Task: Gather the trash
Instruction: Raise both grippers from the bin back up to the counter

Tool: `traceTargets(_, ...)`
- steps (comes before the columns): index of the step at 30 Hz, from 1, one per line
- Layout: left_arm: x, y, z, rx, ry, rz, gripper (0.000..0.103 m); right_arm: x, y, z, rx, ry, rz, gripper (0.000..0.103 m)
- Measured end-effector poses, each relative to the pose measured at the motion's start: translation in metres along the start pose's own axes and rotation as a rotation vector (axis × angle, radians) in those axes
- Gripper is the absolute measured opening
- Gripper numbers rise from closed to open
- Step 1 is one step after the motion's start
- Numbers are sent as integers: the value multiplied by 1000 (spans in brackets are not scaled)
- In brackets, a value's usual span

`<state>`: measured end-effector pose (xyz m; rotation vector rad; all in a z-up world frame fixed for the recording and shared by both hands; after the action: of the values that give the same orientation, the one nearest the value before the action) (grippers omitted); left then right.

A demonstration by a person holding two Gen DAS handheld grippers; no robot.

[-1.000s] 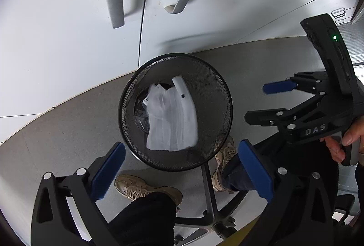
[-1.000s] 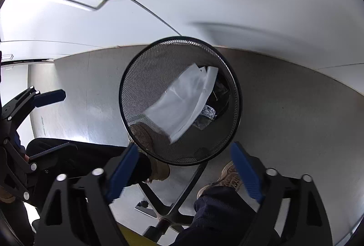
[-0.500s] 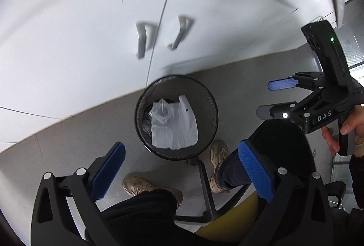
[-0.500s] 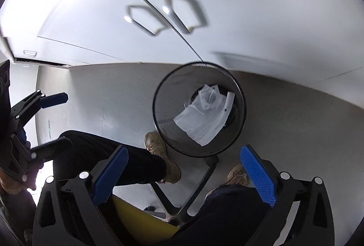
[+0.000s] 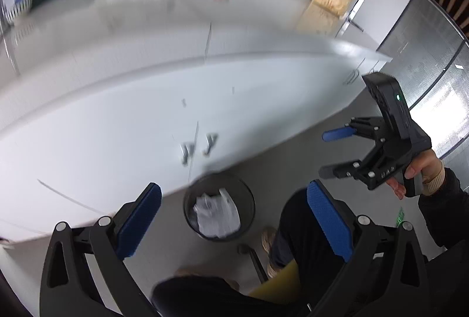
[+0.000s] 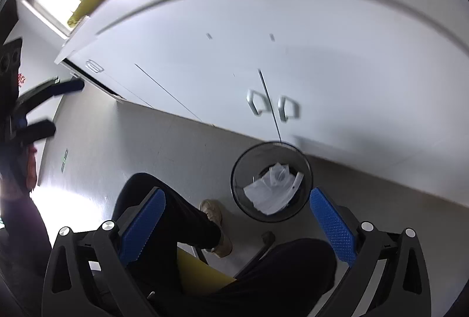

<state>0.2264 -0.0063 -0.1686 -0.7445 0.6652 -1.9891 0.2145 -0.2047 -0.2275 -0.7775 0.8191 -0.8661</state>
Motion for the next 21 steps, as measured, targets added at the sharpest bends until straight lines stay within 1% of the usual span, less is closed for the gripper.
traceTargets(1, -3, -12, 14, 33, 8, 19, 99, -5, -14, 8, 24, -21, -1, 100)
traceTargets(4, -14, -34, 54, 103, 15, 39, 99, -16, -50, 34, 88, -62, 21, 100)
traceTargets(6, -24, -41, 84, 127, 24, 74, 99, -18, -71, 53, 139, -91, 10, 100)
traceTargets(8, -36, -41, 113, 142, 26, 74, 99, -20, -88, 78, 177, -130, -19, 100)
traceTargets(9, -43, -38, 127, 143, 15, 70, 99, -19, -94, 91, 189, -143, -38, 100)
traceTargets(11, -57, -28, 154, 146, 14, 89, 99, -14, -100, 116, 208, -158, -47, 100)
traceTargets(13, -72, -20, 177, 139, 3, 94, 99, -6, -102, 143, 238, -151, -61, 100)
traceTargets(15, -88, -6, 198, 131, -10, 110, 99, 2, -99, 167, 244, -156, -69, 100)
traceTargets(18, -114, 23, 221, 91, -20, 142, 99, 13, -90, 206, 245, -142, -49, 100)
traceTargets(21, -144, 59, 244, 33, -29, 135, 99, 31, -77, 244, 259, -131, -88, 100)
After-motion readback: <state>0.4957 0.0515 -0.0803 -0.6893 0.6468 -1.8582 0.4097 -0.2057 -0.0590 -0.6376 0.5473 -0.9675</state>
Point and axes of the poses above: each gripper's, at about its wrist camera, not at the fingertips, and y roughly the way its jaws point, x to its right, z to its top, the point moved 2 cm from there along y, roughly the way its jaws point, and after that the axes turned 9 degrees about x, right-handed, at the moved point
